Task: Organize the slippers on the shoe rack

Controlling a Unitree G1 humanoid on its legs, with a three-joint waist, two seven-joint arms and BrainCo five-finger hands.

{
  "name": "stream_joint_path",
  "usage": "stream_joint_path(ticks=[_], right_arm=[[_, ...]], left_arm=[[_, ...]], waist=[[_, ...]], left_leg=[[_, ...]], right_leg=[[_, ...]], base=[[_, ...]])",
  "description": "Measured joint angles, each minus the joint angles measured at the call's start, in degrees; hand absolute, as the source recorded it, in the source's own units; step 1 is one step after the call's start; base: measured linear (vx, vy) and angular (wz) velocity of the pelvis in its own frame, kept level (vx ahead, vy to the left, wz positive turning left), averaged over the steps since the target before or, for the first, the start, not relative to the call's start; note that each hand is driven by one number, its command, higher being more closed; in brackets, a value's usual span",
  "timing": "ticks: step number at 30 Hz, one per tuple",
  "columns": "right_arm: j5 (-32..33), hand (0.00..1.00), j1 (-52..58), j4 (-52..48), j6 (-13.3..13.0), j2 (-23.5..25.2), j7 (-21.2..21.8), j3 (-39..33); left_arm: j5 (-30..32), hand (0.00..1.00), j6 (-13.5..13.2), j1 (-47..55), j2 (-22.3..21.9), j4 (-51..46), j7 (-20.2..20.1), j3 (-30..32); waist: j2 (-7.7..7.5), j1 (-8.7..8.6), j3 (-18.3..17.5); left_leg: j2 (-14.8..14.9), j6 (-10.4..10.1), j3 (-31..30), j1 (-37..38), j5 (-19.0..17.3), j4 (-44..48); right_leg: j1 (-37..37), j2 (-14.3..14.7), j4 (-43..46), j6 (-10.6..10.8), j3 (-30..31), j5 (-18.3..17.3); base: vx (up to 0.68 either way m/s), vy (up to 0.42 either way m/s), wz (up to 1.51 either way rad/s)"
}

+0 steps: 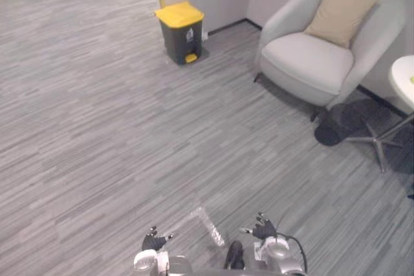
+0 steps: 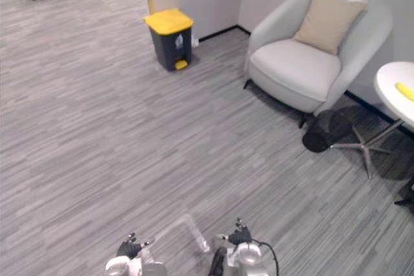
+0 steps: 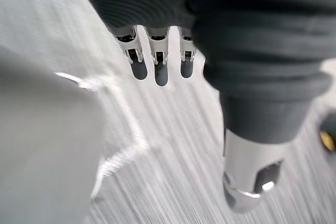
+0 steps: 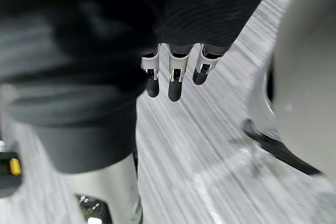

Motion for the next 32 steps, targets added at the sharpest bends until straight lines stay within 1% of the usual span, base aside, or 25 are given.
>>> stream_joint_path(ticks=[1,2,4,5,6,7,8,9,10,12,15,18,19,20,21,22,23,24,25,26,27,29,30,31,32], right_arm=[[0.27,0.0,-0.05,0.03,0.18,0.03,-0.3,-0.09],[0.29,0.0,-0.07,0.05,0.3,0.08,-0.46,-0.1],[0.29,0.0,-0.56,0.11,0.29,0.33,-0.91,-0.09],[0.29,0.0,-0.59,0.16,0.3,0.32,-0.98,-0.07],[0.27,0.0,-0.39,0.25,0.3,0.25,-1.01,-0.07],[0.27,0.0,-0.14,0.28,0.3,0.16,-1.01,-0.08],[0.25,0.0,-0.06,0.92,0.43,0.45,-0.97,-0.23],[0.19,0.0,0.44,0.96,0.42,1.2,-0.89,-0.29],[0.2,0.0,0.93,1.04,0.45,1.46,-0.9,-0.28],[0.16,0.0,1.3,1.97,0.86,1.45,-0.55,-0.11],[0.16,0.0,1.32,2.4,0.98,1.46,-0.5,-0.33],[0.15,0.0,1.26,2.4,0.98,1.46,-0.38,-0.36],[0.16,0.0,1.22,2.4,0.98,1.46,-0.37,-0.37],[0.1,0.0,1.01,2.43,0.99,1.37,-0.36,-0.37],[-0.09,0.0,0.89,2.48,0.99,1.41,-0.27,-0.34],[-0.15,0.0,0.83,2.43,0.97,1.41,-0.04,-0.2],[-0.17,0.0,0.75,2.38,0.95,1.41,0.17,-0.35],[-0.23,0.0,0.82,2.59,0.97,1.4,0.18,-0.38],[-0.23,0.0,0.83,2.44,0.8,1.33,0.18,-0.39],[-0.26,0.0,0.83,2.46,0.59,1.18,0.19,-0.37],[-0.31,0.0,0.64,3.3,0.39,0.39,0.25,-0.37],[-0.35,0.0,-0.27,5.35,0.43,-0.58,0.26,-0.4],[-0.35,0.0,-0.55,6.45,0.43,-1.56,0.27,-0.38],[-0.35,0.0,-0.62,6.74,0.4,-1.99,0.26,-0.38],[-0.36,0.0,-0.77,7.23,0.44,-2.09,0.24,-0.38]], left_arm=[[-0.06,0.0,-0.01,0.18,-0.02,-0.57,0.07,-0.03],[-0.07,0.0,-0.02,0.33,-0.08,-0.67,0.09,-0.04],[-0.48,0.0,-0.39,0.49,-0.11,-0.99,0.24,-0.01],[-0.56,0.0,-0.39,0.49,-0.14,-0.97,0.26,0.01],[-0.59,0.0,-0.39,0.49,-0.25,-0.87,0.3,0.01],[-0.63,0.0,-0.41,0.61,-0.37,-0.76,0.3,-0.03],[-0.61,0.0,-0.4,0.82,0.31,-0.33,0.28,0.08],[-0.62,0.0,-0.39,0.86,0.71,-0.18,0.26,0.54],[-0.61,0.0,-0.39,0.88,0.79,-0.04,0.28,0.76],[-0.57,0.0,-0.35,0.88,1.38,0.59,0.22,1.58],[-0.55,0.0,-0.36,0.58,1.58,1.45,0.25,1.59],[-0.57,0.0,-0.36,0.28,1.46,2.18,0.22,1.55],[-0.61,0.0,-0.36,0.13,1.36,2.36,0.23,1.56],[-0.65,0.0,-0.33,-0.24,0.75,2.65,0.24,1.57],[-0.72,0.0,-0.37,-0.21,0.16,2.32,0.23,1.62],[-0.73,0.0,-0.4,-0.2,0.14,2.09,0.22,1.58],[-0.78,0.0,-0.37,-0.2,0.21,1.74,0.21,1.52],[-1.35,0.0,-0.38,-0.14,0.38,1.9,0.22,1.47],[-1.89,0.0,-0.39,-0.08,0.7,2.43,0.17,0.87],[-2.12,0.0,-0.4,-0.07,0.89,2.72,0.15,0.28],[-2.88,0.0,-0.49,-0.11,1.03,3.21,0.04,-0.77],[-3.0,0.0,-0.59,0.01,1.1,3.19,-0.03,-1.75],[-3.0,0.0,-0.8,0.39,1.09,3.1,-0.13,-2.01],[-2.99,0.0,-0.92,0.46,1.1,3.02,-0.15,-2.01],[-3.0,0.0,-1.28,0.53,1.28,2.98,-0.24,-2.02]], waist=[[-0.16,0.27,0.07],[-0.28,0.37,0.15],[-0.57,0.58,0.32],[-0.57,0.59,0.32],[-0.32,0.64,0.16],[-0.06,0.68,-0.18],[-0.83,0.66,-1.23],[-1.67,0.62,-1.76],[-1.99,0.75,-2.13],[-3.16,1.31,-3.73],[-3.48,1.37,-3.93],[-3.49,1.48,-3.97],[-3.33,1.51,-3.87],[-2.38,1.64,-3.61],[-1.07,2.38,-3.19],[-1.52,2.68,-3.36],[-1.87,2.94,-3.15],[-1.61,3.0,-2.95],[-1.88,2.6,-2.94],[-1.81,2.4,-2.84],[-1.93,2.36,-2.85],[-1.53,2.29,-3.2],[-1.6,2.44,-3.47],[-1.66,2.44,-3.48],[-1.62,2.53,-3.71]], left_leg=[[-1.9,0.23,-1.9,-2.0,-2.04,-4.68],[-2.95,0.25,-3.27,-2.63,-2.57,-7.63],[-7.37,-0.23,-13.17,-3.88,-2.68,-19.28],[-8.4,-0.1,-16.2,-3.9,-2.25,-22.23],[-9.4,-1.83,-20.5,-3.56,1.37,-26.08],[-9.53,-2.42,-20.92,-3.23,3.78,-26.71],[-9.87,-1.22,-17.74,-2.14,4.06,-27.21],[-10.01,-0.62,-14.96,-1.39,3.7,-27.69],[-10.08,-0.27,-14.12,-1.29,3.49,-27.68],[-10.57,0.5,-10.02,-0.79,3.06,-28.81],[-11.09,0.63,-6.56,1.75,3.11,-30.6],[-11.23,1.14,-3.86,3.9,3.12,-31.81],[-11.02,1.38,-3.44,4.08,2.98,-31.84],[-9.67,2.25,-1.53,4.3,2.48,-32.04],[-8.1,2.73,1.09,4.4,2.78,-32.85],[-8.04,2.9,1.97,4.6,2.95,-33.12],[-8.05,2.9,3.16,5.27,3.01,-33.42],[-8.03,2.9,4.87,6.31,3.01,-33.62],[-8.05,2.68,4.74,7.32,3.06,-33.69],[-8.22,2.3,4.09,7.78,3.22,-33.9],[-8.79,1.56,1.55,8.46,3.66,-35.2],[-8.62,0.98,-0.25,8.43,4.28,-37.14],[-8.6,0.41,-0.97,8.41,4.76,-38.68],[-8.56,0.27,-1.01,8.42,4.9,-39.06],[-8.6,0.16,-1.17,8.32,5.28,-39.95]], right_leg=[[0.55,0.18,-0.37,0.16,3.31,0.08],[0.78,0.16,-0.49,0.33,4.89,0.17],[1.14,-0.2,-0.45,1.92,11.09,0.11],[1.28,-0.25,-0.41,2.68,12.77,0.01],[1.1,-0.15,-0.04,4.24,15.43,-0.41],[1.04,-0.03,0.08,4.69,16.32,-0.54],[1.37,-0.72,-0.77,6.31,19.01,-0.19],[1.99,-1.59,-3.02,7.26,20.66,0.61],[2.07,-1.72,-3.8,7.48,21.48,1.05],[2.1,-2.85,-7.38,8.84,23.85,3.51],[3.26,-3.81,-9.69,9.55,24.81,5.56],[2.85,-4.14,-9.39,9.76,26.31,5.89],[2.69,-4.04,-9.31,9.77,26.24,6.15],[1.53,-3.38,-8.67,9.6,24.37,7.35],[0.31,-3.62,-7.26,7.84,19.23,7.47],[-0.37,-4.5,-5.64,7.18,15.37,6.8],[-0.59,-6.59,-3.25,6.75,8.34,5.35],[-0.15,-8.83,-1.38,6.08,0.59,3.11],[0.29,-8.84,-1.26,6.63,-0.55,3.31],[0.43,-8.54,-1.52,6.62,-0.3,3.34],[1.05,-7.6,-2.49,6.56,0.46,3.53],[2.16,-6.34,-5.95,6.5,0.42,4.99],[2.66,-5.21,-9.29,6.51,0.52,6.7],[2.81,-4.92,-10.27,6.57,0.65,7.25],[3.16,-4.01,-13.32,6.2,1.21,9.18]], base=[[0.22,0.055,-1.34],[0.3,0.154,-1.45],[0.26,0.217,-1.37],[0.2,0.25,-1.3],[0.14,0.217,-0.95],[0.18,0.272,-1.08],[0.19,0.277,-0.96],[0.19,0.283,-0.95],[0.17,0.278,-0.91],[0.15,0.258,-0.8],[0.11,0.151,-0.7],[0.04,0.059,-0.45],[-0.02,0.027,-0.51],[-0.05,0.005,-0.71],[-0.07,-0.019,-0.79],[-0.07,-0.035,-0.74],[-0.06,-0.084,-0.69],[-0.05,-0.116,-0.61],[-0.04,-0.13,-0.4],[-0.03,-0.104,-0.11],[-0.05,-0.099,-0.01],[-0.06,-0.087,-0.02],[-0.03,-0.042,-0.1],[-0.01,-0.044,-0.23],[0.0,-0.017,-0.17]])
